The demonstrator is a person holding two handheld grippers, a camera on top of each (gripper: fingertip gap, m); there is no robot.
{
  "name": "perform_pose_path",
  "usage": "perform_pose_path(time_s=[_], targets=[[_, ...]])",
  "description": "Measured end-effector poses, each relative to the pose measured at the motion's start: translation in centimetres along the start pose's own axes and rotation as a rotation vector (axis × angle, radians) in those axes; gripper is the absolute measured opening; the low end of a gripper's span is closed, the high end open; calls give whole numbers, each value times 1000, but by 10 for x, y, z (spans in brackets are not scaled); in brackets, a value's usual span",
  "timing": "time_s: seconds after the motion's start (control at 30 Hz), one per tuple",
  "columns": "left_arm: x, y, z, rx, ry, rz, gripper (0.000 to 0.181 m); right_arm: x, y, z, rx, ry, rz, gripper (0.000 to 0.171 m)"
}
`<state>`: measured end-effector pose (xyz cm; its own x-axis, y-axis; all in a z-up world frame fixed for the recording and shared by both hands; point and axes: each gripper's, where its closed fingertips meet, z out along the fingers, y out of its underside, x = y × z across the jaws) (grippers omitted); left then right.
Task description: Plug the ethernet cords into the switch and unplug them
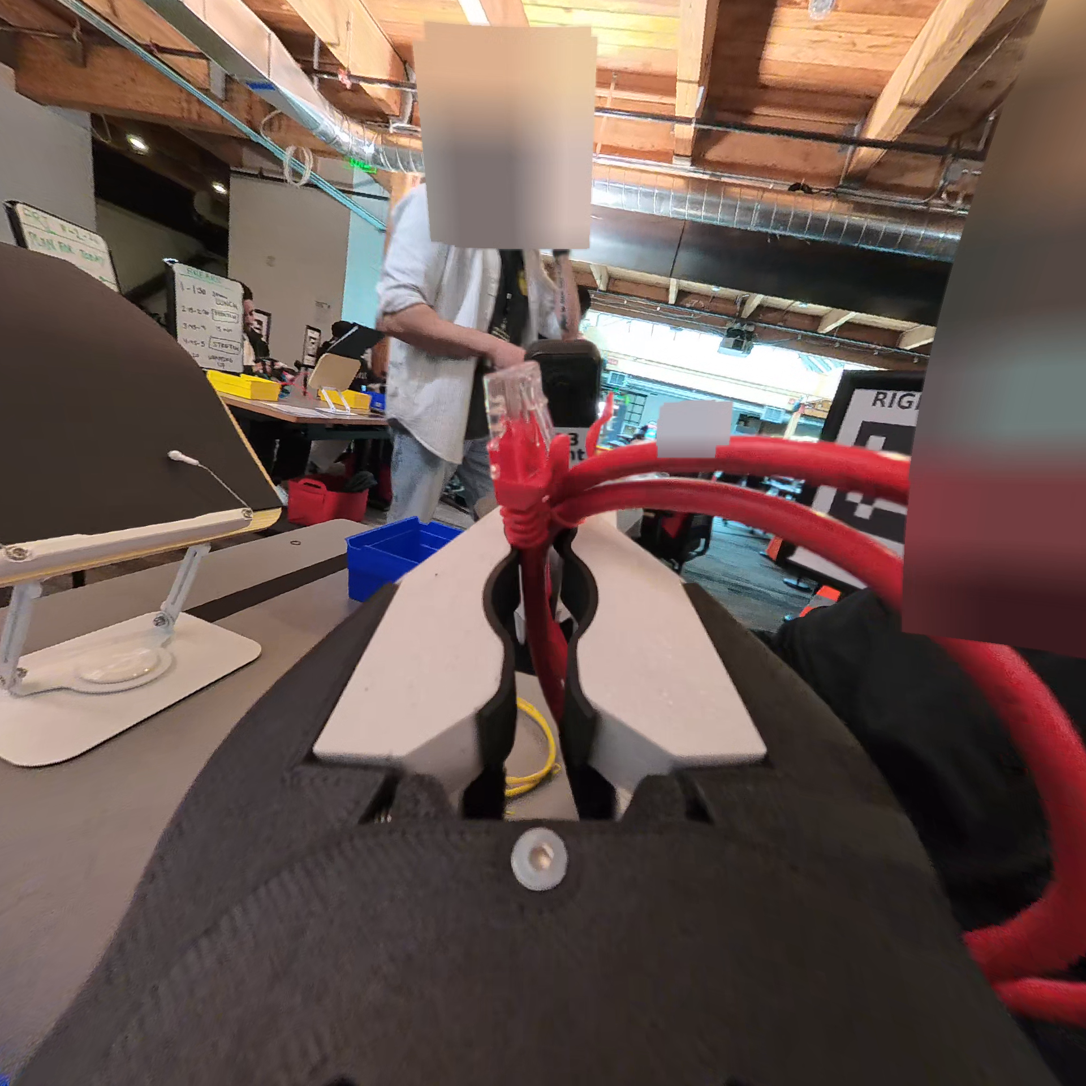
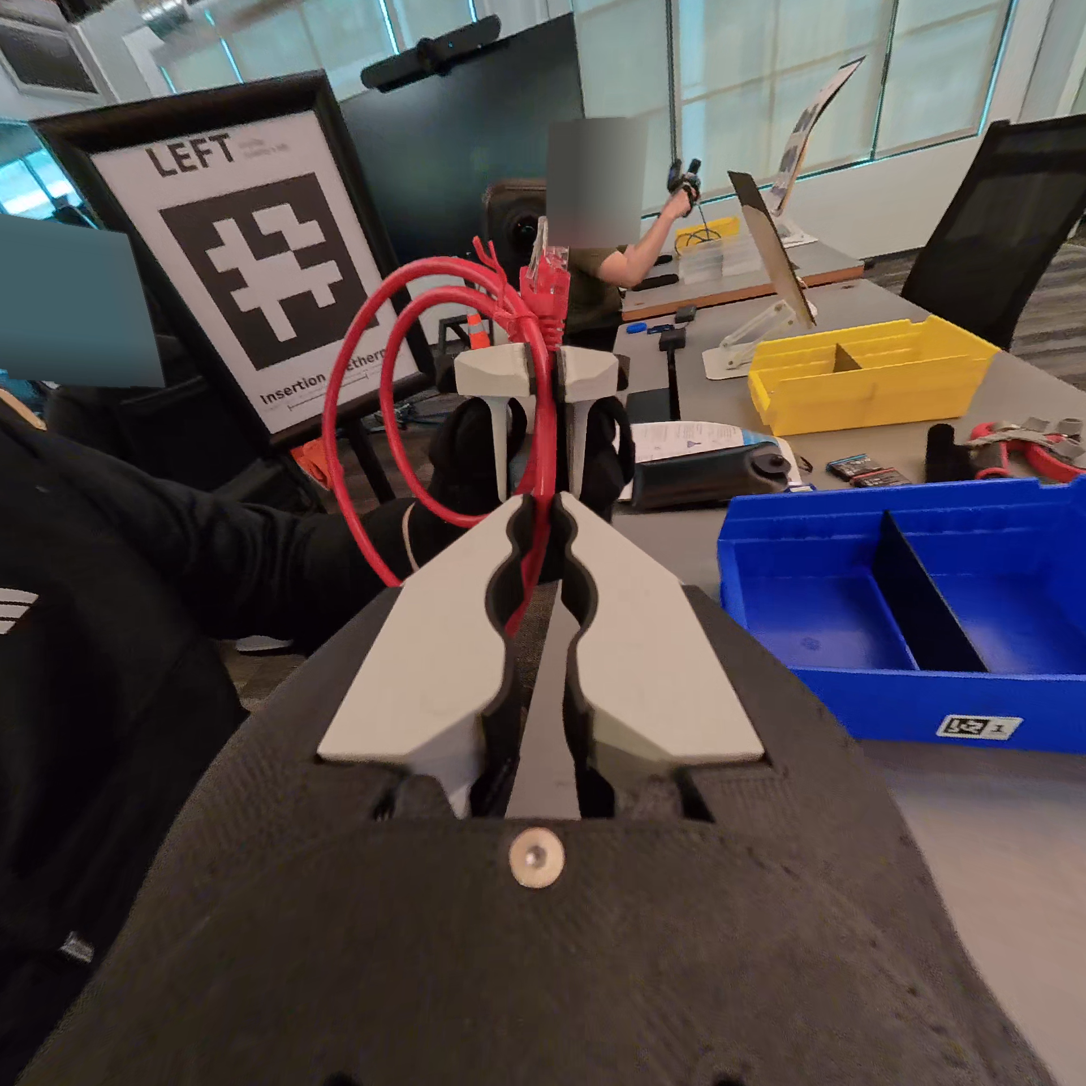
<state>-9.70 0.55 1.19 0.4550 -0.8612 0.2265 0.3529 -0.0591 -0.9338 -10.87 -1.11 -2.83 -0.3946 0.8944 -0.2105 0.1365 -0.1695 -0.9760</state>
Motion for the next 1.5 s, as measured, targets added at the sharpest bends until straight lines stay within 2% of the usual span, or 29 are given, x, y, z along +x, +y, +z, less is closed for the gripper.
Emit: perform_pose_path(time_s=[0.2, 0.8, 1.5], targets=[[2, -5, -2, 16, 3, 4, 2, -2, 0, 0, 31, -60, 59, 4], [-9, -5, -7, 43, -38, -28, 1, 6, 14, 9, 33, -58, 69, 3], [-23, 2, -12, 107, -7, -162, 3, 19, 23, 11, 67, -80, 149, 4]])
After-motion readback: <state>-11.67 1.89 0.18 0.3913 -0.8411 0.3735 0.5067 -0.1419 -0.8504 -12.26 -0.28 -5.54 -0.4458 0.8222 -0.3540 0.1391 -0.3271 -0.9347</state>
